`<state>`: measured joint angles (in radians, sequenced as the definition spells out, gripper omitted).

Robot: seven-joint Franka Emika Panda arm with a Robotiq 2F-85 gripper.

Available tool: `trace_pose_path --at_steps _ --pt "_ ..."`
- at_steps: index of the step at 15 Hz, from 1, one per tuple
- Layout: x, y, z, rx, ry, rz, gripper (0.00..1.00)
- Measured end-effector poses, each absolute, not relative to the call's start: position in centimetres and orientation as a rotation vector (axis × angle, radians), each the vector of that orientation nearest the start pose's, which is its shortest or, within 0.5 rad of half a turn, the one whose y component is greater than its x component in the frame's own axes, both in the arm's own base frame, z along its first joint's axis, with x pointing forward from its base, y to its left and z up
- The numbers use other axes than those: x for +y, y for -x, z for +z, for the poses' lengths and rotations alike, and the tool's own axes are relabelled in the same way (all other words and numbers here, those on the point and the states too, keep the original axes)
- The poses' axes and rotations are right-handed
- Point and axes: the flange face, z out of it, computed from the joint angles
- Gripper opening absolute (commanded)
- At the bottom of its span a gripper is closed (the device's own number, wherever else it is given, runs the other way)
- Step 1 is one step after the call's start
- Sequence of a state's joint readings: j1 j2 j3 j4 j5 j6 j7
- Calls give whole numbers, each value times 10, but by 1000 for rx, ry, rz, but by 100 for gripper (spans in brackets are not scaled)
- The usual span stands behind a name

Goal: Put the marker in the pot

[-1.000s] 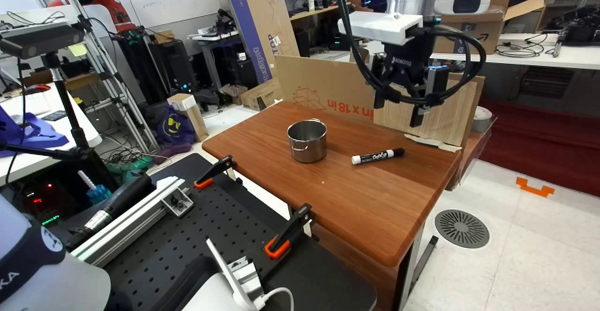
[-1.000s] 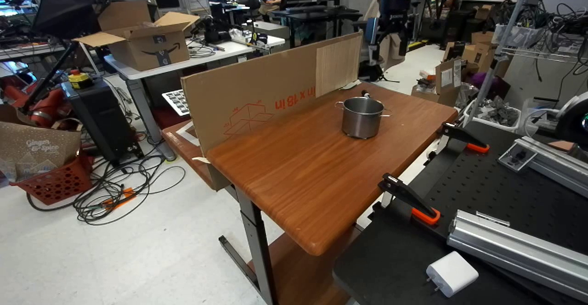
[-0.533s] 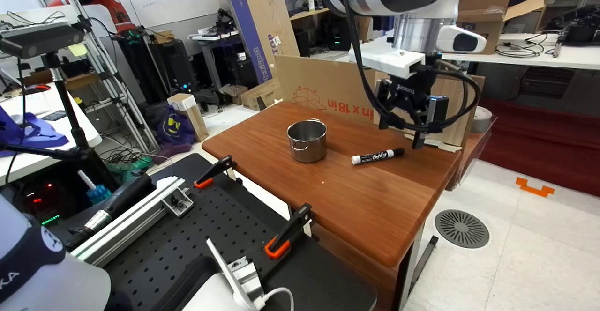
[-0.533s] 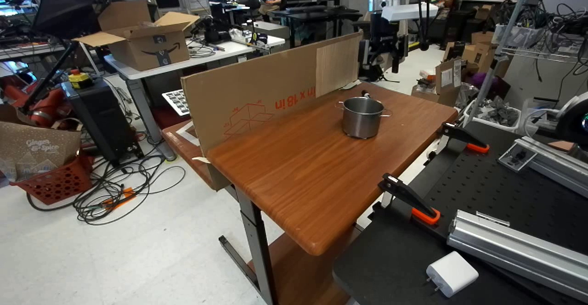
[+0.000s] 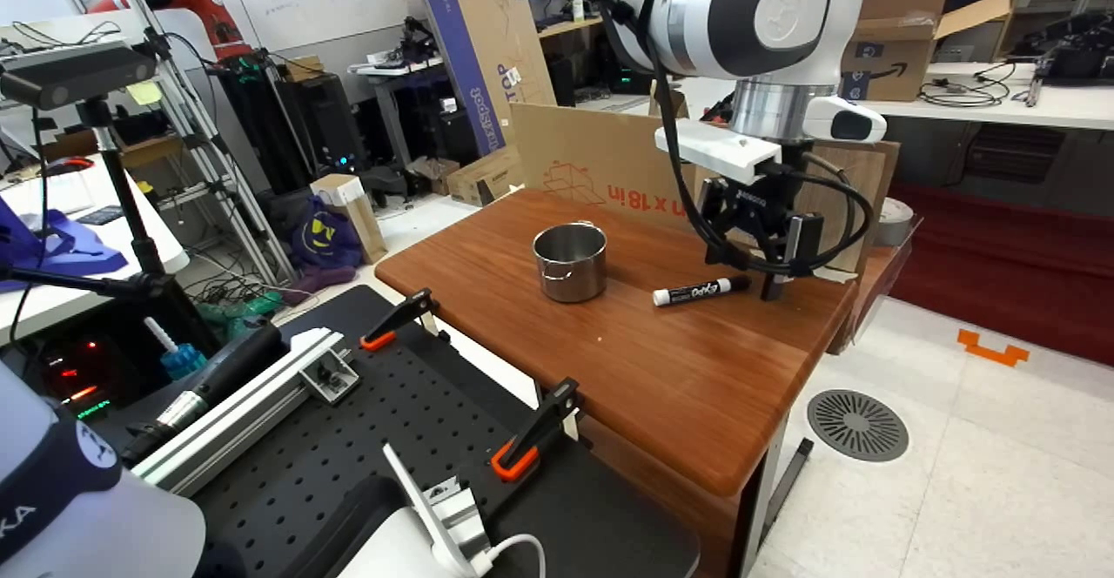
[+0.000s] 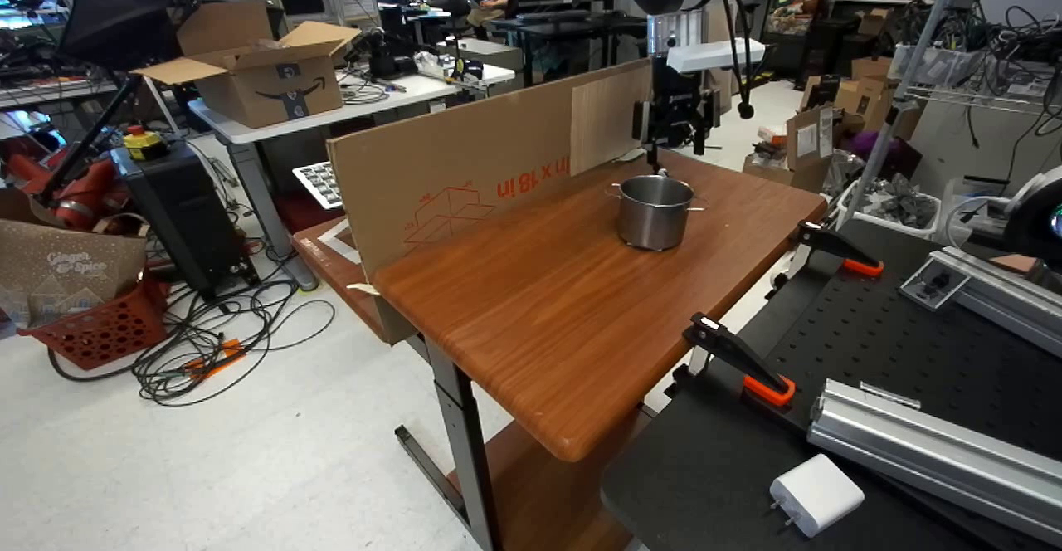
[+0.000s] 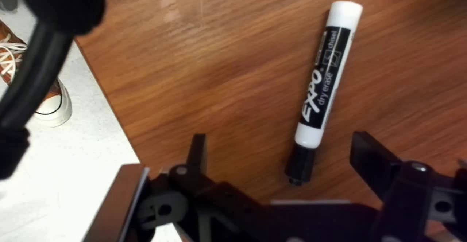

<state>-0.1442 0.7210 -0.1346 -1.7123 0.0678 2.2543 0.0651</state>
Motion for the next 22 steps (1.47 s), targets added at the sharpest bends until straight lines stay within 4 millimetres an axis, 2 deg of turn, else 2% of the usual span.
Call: trace_pose_path --at_steps 1,2,3,4,7,12,13,15,18,22 --pt "-171 -631 159 577 3101 275 100" --pt "-170 -634 157 580 3102 274 75" --pt "-170 -636 155 582 3103 274 74" --pt "-170 -638 153 582 3104 274 68" --pt "-169 -642 150 578 3106 270 42" --pt "-170 -646 150 575 3107 275 5" --pt "-170 -647 151 574 3107 277 1" --pt "-170 -650 153 573 3108 269 5" --pt "-171 -655 159 572 3110 244 5" --pt "-168 -665 183 551 3110 175 5"
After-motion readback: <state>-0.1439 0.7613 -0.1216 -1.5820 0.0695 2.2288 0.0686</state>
